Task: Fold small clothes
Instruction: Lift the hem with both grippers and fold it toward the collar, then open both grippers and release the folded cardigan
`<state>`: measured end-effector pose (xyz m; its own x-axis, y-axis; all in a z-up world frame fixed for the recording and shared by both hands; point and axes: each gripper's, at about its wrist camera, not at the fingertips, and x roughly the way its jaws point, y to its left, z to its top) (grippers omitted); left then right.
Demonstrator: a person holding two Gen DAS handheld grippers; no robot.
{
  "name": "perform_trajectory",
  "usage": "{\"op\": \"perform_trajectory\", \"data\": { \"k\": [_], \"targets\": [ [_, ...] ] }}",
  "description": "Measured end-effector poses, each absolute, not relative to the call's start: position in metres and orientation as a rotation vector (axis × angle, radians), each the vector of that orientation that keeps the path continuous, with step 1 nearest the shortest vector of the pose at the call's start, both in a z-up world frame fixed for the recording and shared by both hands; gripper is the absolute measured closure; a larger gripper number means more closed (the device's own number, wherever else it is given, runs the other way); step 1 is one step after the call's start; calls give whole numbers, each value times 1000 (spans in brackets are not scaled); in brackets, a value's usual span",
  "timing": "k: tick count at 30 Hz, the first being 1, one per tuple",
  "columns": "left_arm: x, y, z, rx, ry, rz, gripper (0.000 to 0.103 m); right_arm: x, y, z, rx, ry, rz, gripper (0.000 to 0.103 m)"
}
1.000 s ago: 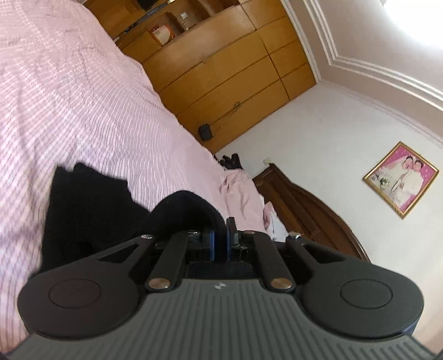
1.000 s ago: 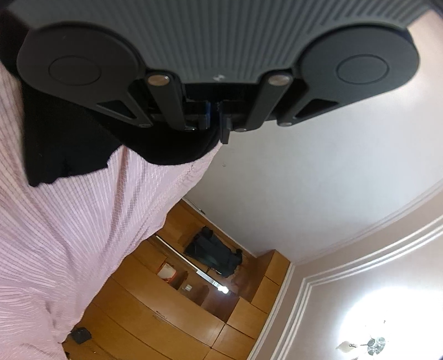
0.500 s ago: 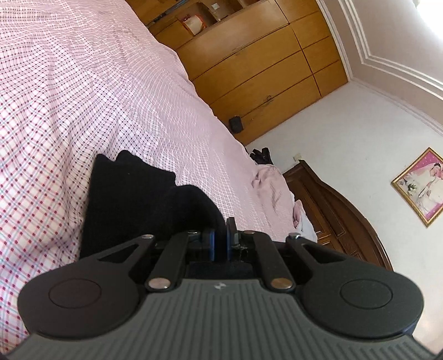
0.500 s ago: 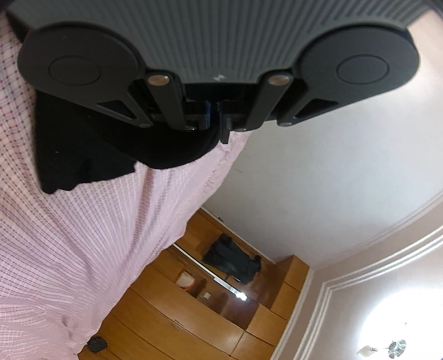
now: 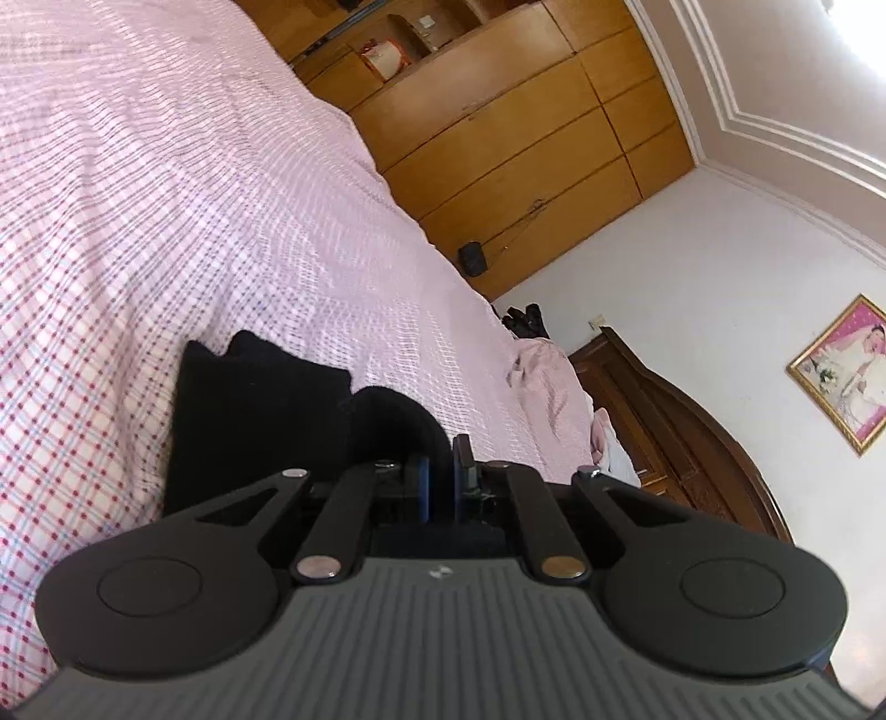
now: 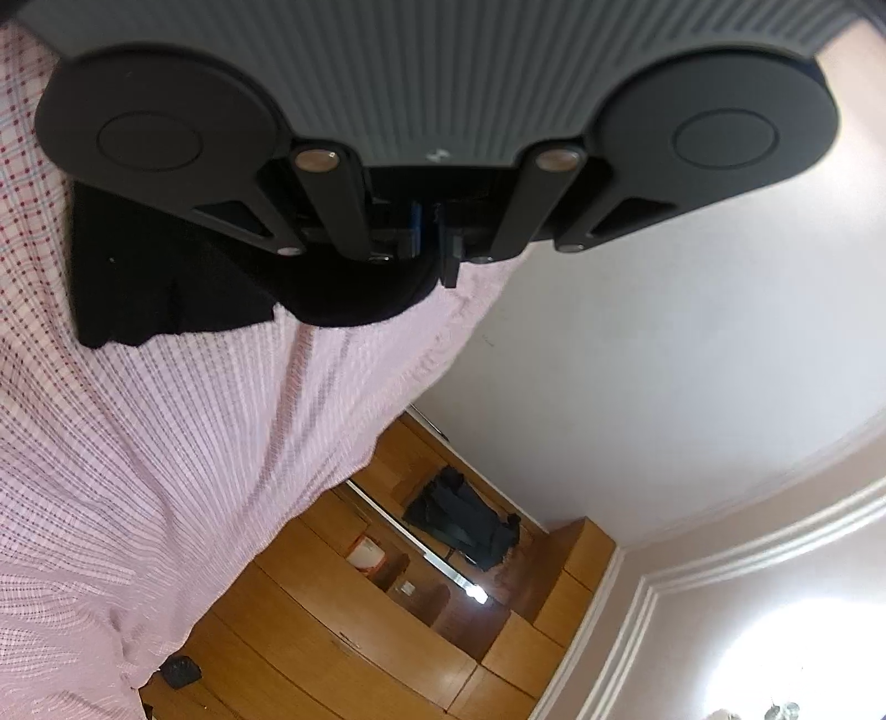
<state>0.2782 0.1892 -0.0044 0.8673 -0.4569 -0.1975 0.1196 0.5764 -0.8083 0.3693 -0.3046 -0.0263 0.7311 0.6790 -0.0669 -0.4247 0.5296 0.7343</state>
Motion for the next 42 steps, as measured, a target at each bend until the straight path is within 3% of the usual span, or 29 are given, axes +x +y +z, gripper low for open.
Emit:
{"op": "perform_trajectory", "data": {
  "k": [6, 8, 9, 10, 12, 13, 14, 34, 42],
  "targets": [
    [287, 187, -8, -870, 421, -323, 91, 373, -304, -34, 762, 386, 642, 93],
    [289, 187, -11, -854, 452, -282, 66, 374, -303, -39, 776, 409, 583, 91],
    [288, 189, -13, -856, 451, -265, 38, 375, -304, -42, 796, 429, 556, 89],
    [285, 192, -13, -863, 433, -244, 18, 376, -307, -45, 826, 450, 541, 81],
    [281, 198, -10, -868, 410, -205, 6, 375, -313, -49, 878, 458, 520, 52],
    [279, 203, -8, -875, 401, -195, 6, 372, -318, -49, 899, 440, 502, 30],
    [277, 208, -5, -881, 393, -194, 6, 368, -321, -47, 911, 421, 494, 20],
    [167, 193, -20, -861, 552, -123, 0, 245, -373, -47, 963, 478, 406, 19],
    [118, 172, -30, -929, 611, -189, 0, 214, -363, -58, 901, 594, 410, 19]
  ]
}}
